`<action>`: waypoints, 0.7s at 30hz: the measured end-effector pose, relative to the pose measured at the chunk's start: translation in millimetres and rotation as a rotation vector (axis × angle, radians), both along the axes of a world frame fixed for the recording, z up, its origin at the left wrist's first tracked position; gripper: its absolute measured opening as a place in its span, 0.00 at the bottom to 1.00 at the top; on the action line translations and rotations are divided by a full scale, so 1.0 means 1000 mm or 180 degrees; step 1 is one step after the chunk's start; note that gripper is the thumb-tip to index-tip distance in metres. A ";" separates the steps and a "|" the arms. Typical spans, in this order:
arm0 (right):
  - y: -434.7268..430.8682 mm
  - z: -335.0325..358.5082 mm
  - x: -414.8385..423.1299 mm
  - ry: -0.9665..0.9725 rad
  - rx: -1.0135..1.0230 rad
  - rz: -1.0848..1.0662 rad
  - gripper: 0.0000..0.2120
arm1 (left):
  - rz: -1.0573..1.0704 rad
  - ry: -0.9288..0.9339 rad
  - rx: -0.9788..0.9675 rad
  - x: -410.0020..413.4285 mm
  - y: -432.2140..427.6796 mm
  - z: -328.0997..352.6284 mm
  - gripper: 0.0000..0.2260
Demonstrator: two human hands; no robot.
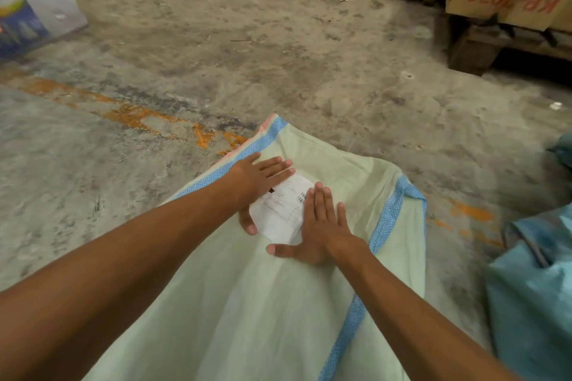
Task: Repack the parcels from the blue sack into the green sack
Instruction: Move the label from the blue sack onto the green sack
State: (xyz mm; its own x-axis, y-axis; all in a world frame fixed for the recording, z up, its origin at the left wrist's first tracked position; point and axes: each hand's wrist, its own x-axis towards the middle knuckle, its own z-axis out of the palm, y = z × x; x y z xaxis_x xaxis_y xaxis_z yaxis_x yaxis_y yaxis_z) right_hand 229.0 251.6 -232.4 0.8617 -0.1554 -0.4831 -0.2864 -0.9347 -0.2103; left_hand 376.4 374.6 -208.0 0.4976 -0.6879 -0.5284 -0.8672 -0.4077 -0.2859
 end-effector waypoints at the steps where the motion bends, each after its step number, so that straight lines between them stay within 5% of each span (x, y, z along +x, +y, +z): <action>1: 0.000 0.002 0.000 0.0024 0.0019 0.0007 0.68 | 0.0019 -0.0007 0.0005 -0.001 -0.001 0.002 0.72; 6: -0.002 0.008 -0.013 -0.0709 0.0232 -0.0081 0.41 | 0.0362 0.0295 0.0076 -0.012 0.000 0.016 0.65; 10: -0.006 0.008 -0.023 -0.1296 0.0416 -0.0179 0.25 | 0.0710 0.1150 -0.0382 -0.019 0.007 0.020 0.35; 12: -0.010 0.007 -0.021 -0.1552 0.0277 -0.0238 0.23 | 0.0629 0.1240 -0.0943 -0.026 0.010 0.012 0.28; 18: -0.027 0.000 0.002 -0.1413 -0.0266 -0.0016 0.23 | 0.0502 0.1139 -0.1666 -0.041 0.034 -0.034 0.46; 21: -0.033 -0.001 0.007 -0.1302 -0.0286 -0.0051 0.26 | 0.0482 0.1029 -0.1524 -0.037 0.031 -0.037 0.53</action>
State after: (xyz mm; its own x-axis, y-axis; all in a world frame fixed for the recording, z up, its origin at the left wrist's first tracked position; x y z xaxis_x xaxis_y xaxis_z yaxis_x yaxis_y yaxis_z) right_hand 235.6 218.1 -233.4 0.9769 -0.1960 -0.0854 -0.2107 -0.9507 -0.2276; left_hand 339.8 405.8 -245.1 0.4743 -0.8209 -0.3179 -0.8018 -0.5520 0.2291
